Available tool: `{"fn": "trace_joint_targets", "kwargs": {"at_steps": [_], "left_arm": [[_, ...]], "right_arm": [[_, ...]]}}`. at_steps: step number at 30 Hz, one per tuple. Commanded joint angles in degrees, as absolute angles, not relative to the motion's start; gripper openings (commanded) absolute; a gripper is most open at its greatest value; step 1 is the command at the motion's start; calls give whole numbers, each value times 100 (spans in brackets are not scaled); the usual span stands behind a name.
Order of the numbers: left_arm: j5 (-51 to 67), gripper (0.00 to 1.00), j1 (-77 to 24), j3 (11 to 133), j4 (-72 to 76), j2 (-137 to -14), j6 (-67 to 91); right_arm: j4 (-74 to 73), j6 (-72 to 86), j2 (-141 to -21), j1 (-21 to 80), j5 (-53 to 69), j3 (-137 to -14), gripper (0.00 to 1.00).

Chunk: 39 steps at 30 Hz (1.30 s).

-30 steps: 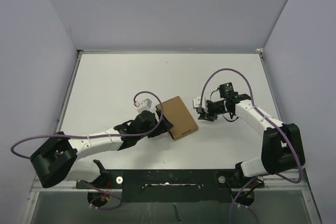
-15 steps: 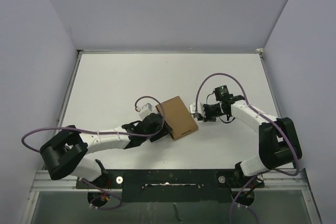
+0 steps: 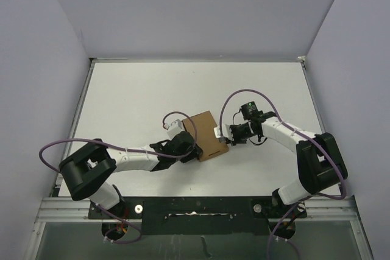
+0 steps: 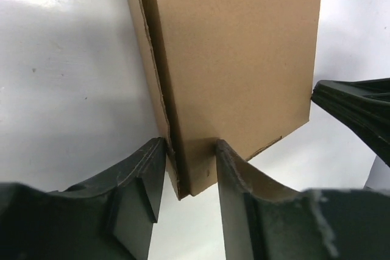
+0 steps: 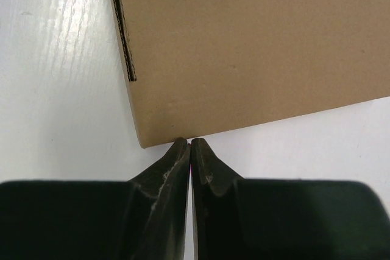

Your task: Fold the paper box

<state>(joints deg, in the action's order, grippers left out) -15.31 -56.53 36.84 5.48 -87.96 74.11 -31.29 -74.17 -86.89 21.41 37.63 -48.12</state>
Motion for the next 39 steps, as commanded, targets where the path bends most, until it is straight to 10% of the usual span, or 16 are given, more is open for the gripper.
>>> {"fn": "trace_joint_targets", "kwargs": {"at_steps": [1,11,24,39], "left_arm": [[-1479,31,-5696,3969,1021,-9000,7223],[-1368,10,-5783,4102,756,-8954,6991],[-929,62,-4608,3584,691,-7572,5431],[397,64,-2975,4260,1486,-9014,4633]], "right_arm": [[-3000,-7401,-8698,2388,3788,-4885,7],[-2971,-7013,-8677,2396,3819,-4984,6],[-2850,-6562,-8688,2068,3938,-5116,7],[-2784,-6558,-9859,2040,3491,-6347,10]]}}
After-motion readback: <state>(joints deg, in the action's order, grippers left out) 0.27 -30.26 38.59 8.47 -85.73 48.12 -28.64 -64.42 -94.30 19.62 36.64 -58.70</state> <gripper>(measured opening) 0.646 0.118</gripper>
